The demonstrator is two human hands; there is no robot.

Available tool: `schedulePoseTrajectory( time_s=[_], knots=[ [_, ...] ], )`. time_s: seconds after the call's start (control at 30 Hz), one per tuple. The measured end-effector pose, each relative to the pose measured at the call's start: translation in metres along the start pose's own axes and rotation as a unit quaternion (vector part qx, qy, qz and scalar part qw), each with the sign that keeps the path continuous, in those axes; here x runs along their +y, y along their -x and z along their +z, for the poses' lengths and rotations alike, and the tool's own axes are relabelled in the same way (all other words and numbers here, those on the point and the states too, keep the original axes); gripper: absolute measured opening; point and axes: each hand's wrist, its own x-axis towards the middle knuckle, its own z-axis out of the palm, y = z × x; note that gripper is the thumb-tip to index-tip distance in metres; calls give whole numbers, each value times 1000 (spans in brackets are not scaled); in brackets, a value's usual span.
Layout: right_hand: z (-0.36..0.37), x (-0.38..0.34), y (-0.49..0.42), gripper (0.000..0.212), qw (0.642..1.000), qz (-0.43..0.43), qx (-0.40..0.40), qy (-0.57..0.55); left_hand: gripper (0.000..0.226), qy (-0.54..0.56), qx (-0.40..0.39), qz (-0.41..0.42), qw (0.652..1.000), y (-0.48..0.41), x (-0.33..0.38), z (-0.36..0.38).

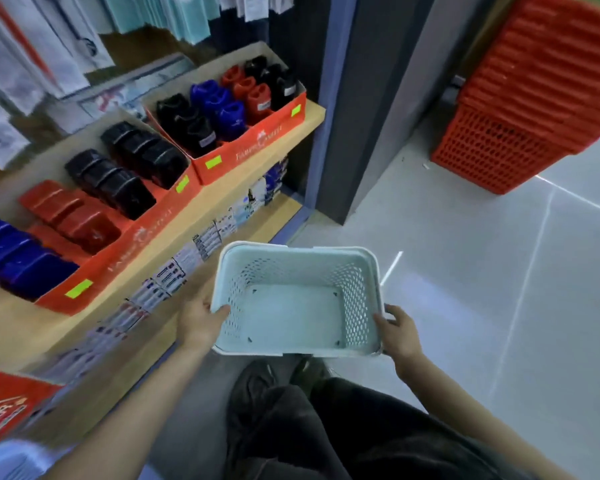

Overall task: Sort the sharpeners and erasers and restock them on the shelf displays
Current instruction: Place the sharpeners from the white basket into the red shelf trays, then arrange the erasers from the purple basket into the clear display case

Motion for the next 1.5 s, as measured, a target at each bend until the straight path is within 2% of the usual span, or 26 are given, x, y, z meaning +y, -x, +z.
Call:
schedulePoseTrajectory(
  time_s=[0.07, 0.17, 0.23, 0.33, 0.47, 0.53, 0.6, 0.67, 0.77, 0.83, 0.9, 0.97, 1.03, 1.13, 1.2, 1.33, 1.5],
  knots=[
    [-4, -3, -11, 15, 999, -4, 25, -35, 35, 57, -12, 16, 998, -3, 8, 3],
    [-7, -7, -34, 19, 994, 15, 77, -78, 57, 160, -89, 32, 983, -15, 30, 23],
    [-8, -9, -49, 23, 989, 17, 113, -91, 72, 183, -129, 49, 973, -30, 42, 43],
    [-17, -14, -71, 24, 981, 6, 157, -109, 82, 194, -164, 46, 966, -59, 66, 69],
    [-30, -24, -84, 34, 987, -3, 146, -63, 83, 173, -182, 55, 966, -76, 89, 83],
    [-34, -31, -78, 47, 989, -21, 144, 8, 77, 154, -167, 71, 971, -68, 93, 77],
    [-37, -44, -62, 47, 983, -67, 156, 74, 68, 134, -133, 67, 980, -50, 92, 56],
    [-35, -67, -38, 33, 983, -128, 97, 90, 55, 121, -112, 71, 984, -27, 87, 26],
    [-27, -118, 17, 13, 971, -171, -118, 115, 37, 109, -113, 101, 982, 21, 83, -26],
    [-22, -149, 61, 12, 936, -195, -235, 174, 32, 97, -102, 136, 981, 55, 83, -57],
    [-15, -173, 106, 16, 886, -243, -303, 252, 25, 79, -102, 173, 977, 90, 86, -88],
    [-2, -187, 149, 20, 841, -293, -342, 300, 18, 56, -112, 202, 971, 120, 85, -115],
    [13, -192, 186, 21, 815, -335, -361, 304, 13, 63, -104, 217, 968, 145, 79, -138],
    [42, -184, 225, 15, 813, -356, -382, 260, 18, 100, -51, 205, 972, 174, 57, -167],
    [65, -170, 241, 7, 819, -333, -402, 240, 22, 143, -5, 171, 975, 194, 32, -183],
    [115, -130, 265, 5, 814, -295, -436, 244, 20, 182, 77, 116, 973, 227, -33, -206],
    [165, -70, 290, 14, 800, -302, -441, 272, 16, 191, 124, 31, 973, 250, -112, -205]
  ],
)
